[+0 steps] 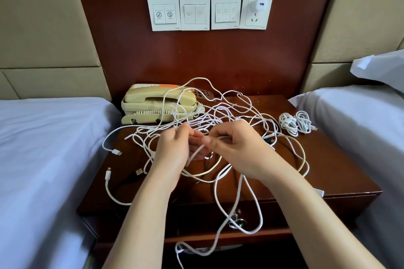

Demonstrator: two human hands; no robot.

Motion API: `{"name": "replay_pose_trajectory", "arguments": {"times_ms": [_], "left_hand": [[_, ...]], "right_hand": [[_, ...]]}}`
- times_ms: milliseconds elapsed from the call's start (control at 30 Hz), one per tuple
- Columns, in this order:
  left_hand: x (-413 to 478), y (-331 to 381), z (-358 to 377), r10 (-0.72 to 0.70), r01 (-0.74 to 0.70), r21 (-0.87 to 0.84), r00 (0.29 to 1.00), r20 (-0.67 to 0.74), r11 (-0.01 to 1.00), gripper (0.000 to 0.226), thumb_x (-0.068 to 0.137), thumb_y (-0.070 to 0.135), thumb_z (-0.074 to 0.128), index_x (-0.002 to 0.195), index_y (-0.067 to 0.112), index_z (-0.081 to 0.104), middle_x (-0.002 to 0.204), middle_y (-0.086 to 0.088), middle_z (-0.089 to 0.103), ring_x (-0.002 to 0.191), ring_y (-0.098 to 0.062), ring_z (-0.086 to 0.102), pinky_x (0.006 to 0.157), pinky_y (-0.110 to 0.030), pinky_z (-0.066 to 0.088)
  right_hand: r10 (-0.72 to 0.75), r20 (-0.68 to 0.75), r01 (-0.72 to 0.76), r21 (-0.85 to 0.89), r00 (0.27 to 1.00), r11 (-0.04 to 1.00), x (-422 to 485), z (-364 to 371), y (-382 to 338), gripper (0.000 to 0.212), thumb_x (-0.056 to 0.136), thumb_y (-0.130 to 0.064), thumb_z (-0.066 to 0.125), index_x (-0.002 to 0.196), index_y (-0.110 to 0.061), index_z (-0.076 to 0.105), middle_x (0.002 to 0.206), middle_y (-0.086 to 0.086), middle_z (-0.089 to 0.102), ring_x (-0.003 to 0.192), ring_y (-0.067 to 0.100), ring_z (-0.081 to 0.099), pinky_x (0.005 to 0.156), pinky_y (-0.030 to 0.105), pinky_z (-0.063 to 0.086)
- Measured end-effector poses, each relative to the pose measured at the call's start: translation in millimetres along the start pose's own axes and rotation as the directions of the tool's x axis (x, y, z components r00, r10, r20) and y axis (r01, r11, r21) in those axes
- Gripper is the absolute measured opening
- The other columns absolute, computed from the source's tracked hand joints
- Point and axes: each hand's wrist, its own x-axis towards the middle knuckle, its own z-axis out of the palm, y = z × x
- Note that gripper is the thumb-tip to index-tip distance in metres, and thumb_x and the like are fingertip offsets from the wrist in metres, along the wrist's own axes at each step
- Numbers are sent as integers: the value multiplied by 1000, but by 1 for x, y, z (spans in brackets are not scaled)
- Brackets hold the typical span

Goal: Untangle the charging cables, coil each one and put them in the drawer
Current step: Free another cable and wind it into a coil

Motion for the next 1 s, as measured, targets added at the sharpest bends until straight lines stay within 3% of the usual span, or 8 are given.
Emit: {"name": "replay_pose_trajectory", "arguments": {"times_ms": [133,233,367,500,633,767,867,1000], "left_hand": [[-6,3,8,-42,42,5,994,104,999,37,101,22,39,74,5,56,43,-2,56,36,-13,52,37,-19,42],[-10,2,11,-104,106,-2,975,196,994,38,100,30,40,69,11,50,41,0,46,33,-13,40,35,-18,32],[-10,4,10,-116,121,-5,959,260,993,42,101,33,37,65,12,46,40,0,42,32,-12,35,36,-19,30],[-8,0,7,-39,31,68,992,122,997,30,98,16,45,72,6,57,45,0,58,38,-12,54,39,-19,43],[5,-1,-5,-36,21,-126,992,-119,992,33,99,11,37,76,1,59,48,0,65,45,-10,64,42,-17,49],[7,-5,-6,-43,20,-189,992,-123,982,34,101,13,35,86,-4,60,54,-4,68,51,-12,67,45,-16,50],[3,-9,0,4,-15,-108,994,-105,994,28,100,13,38,95,-6,58,51,-1,67,47,-10,65,42,-16,47],[-1,-8,9,-38,37,41,999,3,998,34,100,19,40,89,-6,60,48,-3,65,44,-14,64,43,-20,50]], "right_hand": [[21,-108,-17,36,994,999,2,2,5,27,91,-22,61,69,-8,65,43,-16,51,46,-1,48,50,11,33],[43,-112,-36,65,993,997,3,3,8,25,89,-23,64,65,-16,61,44,-15,54,47,-2,51,51,10,35],[85,-75,-79,77,994,994,4,-1,14,25,87,-25,68,66,-11,62,39,-17,48,41,-1,44,48,11,30],[58,8,-59,116,998,991,3,-10,13,29,88,-22,66,60,-20,57,38,-16,40,40,4,36,46,12,26],[28,257,-34,19,966,999,-4,-15,7,23,85,-22,69,63,-17,64,47,-12,40,46,3,34,48,13,26],[0,393,-26,60,919,998,-7,-14,-1,24,87,-20,67,64,-17,63,46,-14,41,46,3,35,49,11,27],[-60,337,-6,192,940,981,-5,-18,-5,27,90,-10,62,64,-15,57,44,-18,43,46,-2,41,51,6,31],[-94,60,77,241,994,967,-1,-16,3,27,90,-20,62,67,-6,60,49,-14,42,47,2,32,49,13,26]]}}
